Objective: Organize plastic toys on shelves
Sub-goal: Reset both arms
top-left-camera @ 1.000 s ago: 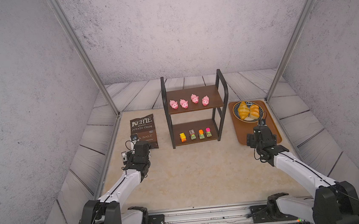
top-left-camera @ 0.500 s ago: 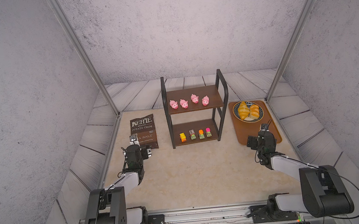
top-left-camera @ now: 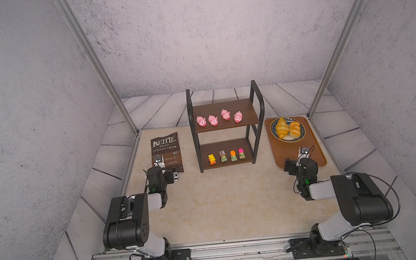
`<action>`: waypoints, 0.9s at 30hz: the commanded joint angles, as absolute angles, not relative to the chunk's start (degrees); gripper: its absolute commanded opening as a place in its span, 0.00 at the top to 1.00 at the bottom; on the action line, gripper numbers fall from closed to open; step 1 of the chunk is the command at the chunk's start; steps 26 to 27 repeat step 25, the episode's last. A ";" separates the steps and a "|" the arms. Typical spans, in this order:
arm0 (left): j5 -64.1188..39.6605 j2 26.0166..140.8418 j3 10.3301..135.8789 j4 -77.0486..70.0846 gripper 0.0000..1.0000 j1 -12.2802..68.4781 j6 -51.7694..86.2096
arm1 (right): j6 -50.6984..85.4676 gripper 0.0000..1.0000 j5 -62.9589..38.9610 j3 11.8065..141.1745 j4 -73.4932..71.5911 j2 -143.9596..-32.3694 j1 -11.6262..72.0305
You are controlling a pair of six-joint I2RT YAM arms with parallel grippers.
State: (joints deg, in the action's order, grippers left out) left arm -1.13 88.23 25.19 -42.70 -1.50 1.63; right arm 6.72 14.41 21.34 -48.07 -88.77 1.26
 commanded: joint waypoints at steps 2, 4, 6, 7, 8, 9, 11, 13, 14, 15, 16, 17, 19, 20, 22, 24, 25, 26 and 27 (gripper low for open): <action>-2.27 87.63 26.76 -42.60 0.02 -1.83 0.84 | 5.92 0.01 13.53 24.36 -44.98 -87.51 1.30; -2.20 87.62 26.91 -42.04 0.02 -1.84 0.88 | 5.78 0.00 13.46 23.59 -47.84 -88.21 1.30; -2.20 87.69 26.89 -42.43 0.02 -1.76 0.88 | 5.52 0.00 13.32 22.58 -51.37 -89.20 1.32; -2.20 87.55 26.97 -41.98 0.02 -1.76 0.83 | 5.39 0.00 13.22 22.27 -52.70 -89.65 1.24; -2.16 87.70 26.97 -42.32 0.02 -1.71 0.83 | 5.29 0.00 13.21 22.44 -52.56 -89.83 1.26; -2.23 87.64 26.96 -42.09 0.02 -1.76 0.87 | 5.28 0.00 13.10 22.65 -51.45 -89.45 1.27; -2.21 87.71 26.94 -42.17 0.02 -1.78 0.92 | 5.31 0.00 13.10 22.92 -50.48 -89.08 1.29; -2.24 87.71 26.98 -42.10 0.02 -1.78 0.92 | 5.28 0.01 13.10 22.77 -51.14 -89.36 1.31; -2.23 87.71 26.99 -42.01 0.02 -1.78 0.90 | 5.25 0.01 13.09 22.61 -51.65 -89.53 1.25; -2.20 87.71 26.98 -42.03 0.02 -1.75 0.97 | 5.24 0.01 13.08 22.57 -52.03 -89.64 1.24; -2.20 87.66 26.96 -42.10 0.02 -1.75 0.90 | 5.25 0.00 13.07 22.59 -51.91 -89.58 1.30; -2.20 87.71 26.98 -42.09 0.02 -1.75 0.92 | 5.20 0.00 13.09 22.67 -51.61 -89.47 1.24; -2.20 87.71 26.98 -42.10 0.02 -1.80 0.97 | 5.27 0.00 13.07 22.68 -51.63 -89.47 1.24; -2.11 87.64 26.98 -42.10 0.02 -1.77 0.97 | 5.26 0.00 13.08 22.67 -51.66 -89.52 1.27; -2.00 87.71 26.97 -42.17 0.02 -1.85 1.05 | 5.26 0.01 13.09 22.66 -51.72 -89.48 1.25; -2.00 87.63 26.89 -42.27 0.02 -1.80 1.01 | 5.23 0.00 13.10 22.68 -51.68 -89.55 1.29; -1.93 87.65 26.82 -42.27 0.02 -1.83 0.98 | 5.21 0.00 13.10 22.68 -51.66 -89.56 1.31; -1.93 87.65 26.82 -42.27 0.02 -1.83 0.98 | 5.21 0.00 13.10 22.68 -51.66 -89.56 1.31; -1.93 87.65 26.82 -42.27 0.02 -1.83 0.98 | 5.21 0.00 13.10 22.68 -51.66 -89.56 1.31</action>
